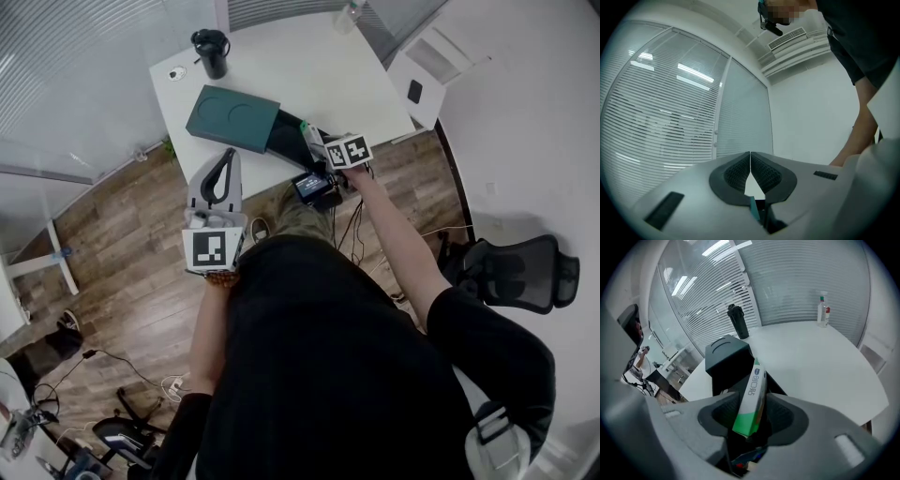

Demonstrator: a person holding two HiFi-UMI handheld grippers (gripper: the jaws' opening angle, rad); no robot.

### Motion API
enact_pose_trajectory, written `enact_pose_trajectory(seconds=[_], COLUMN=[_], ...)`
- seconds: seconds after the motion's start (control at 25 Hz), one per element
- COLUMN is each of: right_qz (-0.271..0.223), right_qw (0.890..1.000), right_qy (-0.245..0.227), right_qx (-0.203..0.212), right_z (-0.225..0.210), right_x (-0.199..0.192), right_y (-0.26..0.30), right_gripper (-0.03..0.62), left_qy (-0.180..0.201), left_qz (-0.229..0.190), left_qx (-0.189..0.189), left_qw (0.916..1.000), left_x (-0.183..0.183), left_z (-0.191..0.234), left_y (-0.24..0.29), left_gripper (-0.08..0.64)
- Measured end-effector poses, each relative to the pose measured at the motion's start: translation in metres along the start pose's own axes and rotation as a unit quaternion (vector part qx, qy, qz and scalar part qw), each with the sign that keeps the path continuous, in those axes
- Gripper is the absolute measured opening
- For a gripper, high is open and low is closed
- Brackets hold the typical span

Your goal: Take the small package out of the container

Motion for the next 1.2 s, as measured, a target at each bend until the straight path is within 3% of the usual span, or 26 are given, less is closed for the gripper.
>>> enact_pose_trajectory(seconds=[0.36,0.96,1.2], right_qz=[0.042,0.038,0.031], right_qw=[0.999,0.998,0.998], right_qy=[-0.016,-0.027,-0.035], right_qx=[-0.025,-0.041,-0.051], right_z=[0.001,0.003,0.004], right_x=[-0.007,-0.005,-0.001], right_y=[0.022,0.022,0.019], right_gripper=[0.176,0.163,0.098], left_qy=[-0.012,-0.009,-0.005], left_qz=[0.008,0.007,0.006], left_qx=[0.004,0.008,0.006], left_qw=[0.9999,0.9999,0.9999], left_x=[0.002,0.0,0.0], left_z=[0.0,0.005,0.006], left_y=[0.002,0.004,0.004], left_gripper=[0.005,0.005,0.005])
Point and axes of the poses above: the fingertips, and each gripper's own axes: y forward along the fingers, z to its left, x out of its top, the point moved 3 cm from there along -y, backward along the fingers, and after that the axes turned 7 degrees about z, right-handed, at the moved point
